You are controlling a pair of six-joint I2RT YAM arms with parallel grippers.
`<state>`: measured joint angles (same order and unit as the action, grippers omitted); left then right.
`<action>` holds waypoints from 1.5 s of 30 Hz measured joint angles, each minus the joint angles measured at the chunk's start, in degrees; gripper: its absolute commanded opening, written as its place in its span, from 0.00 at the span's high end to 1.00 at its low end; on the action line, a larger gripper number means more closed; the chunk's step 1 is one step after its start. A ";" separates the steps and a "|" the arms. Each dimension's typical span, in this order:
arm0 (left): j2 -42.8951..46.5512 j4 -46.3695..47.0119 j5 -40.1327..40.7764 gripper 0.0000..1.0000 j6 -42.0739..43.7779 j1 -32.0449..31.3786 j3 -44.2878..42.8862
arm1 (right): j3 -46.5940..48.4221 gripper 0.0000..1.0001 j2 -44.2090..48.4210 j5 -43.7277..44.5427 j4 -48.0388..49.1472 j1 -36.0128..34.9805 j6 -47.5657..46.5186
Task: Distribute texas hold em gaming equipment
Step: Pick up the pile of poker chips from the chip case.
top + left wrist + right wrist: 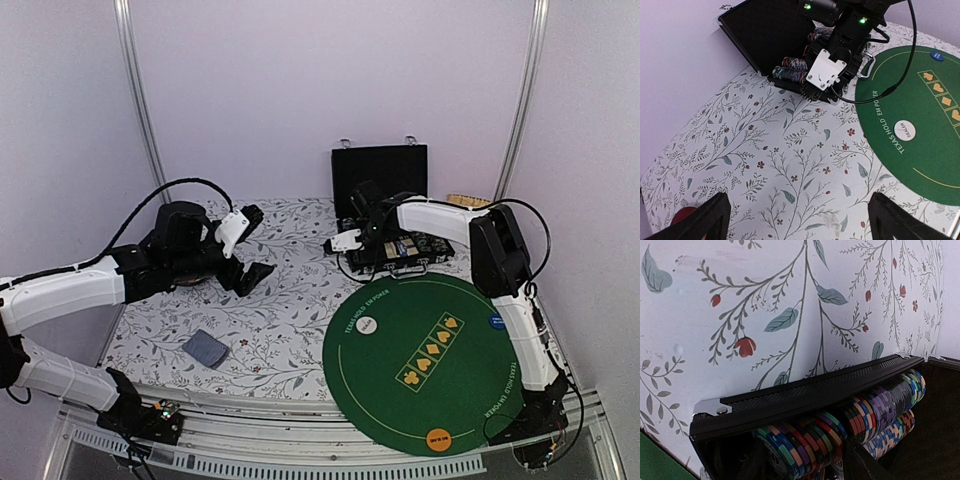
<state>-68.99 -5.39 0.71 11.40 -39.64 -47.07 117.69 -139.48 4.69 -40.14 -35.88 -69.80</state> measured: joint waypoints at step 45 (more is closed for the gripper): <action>0.00 0.02 0.02 0.02 0.59 -0.02 0.20 | -0.35 0.97 2.25 1.55 -1.90 -0.98 1.57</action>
<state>-68.99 -5.37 0.73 11.99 -39.66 -46.87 117.34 -137.23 6.24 -42.04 -36.86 -68.23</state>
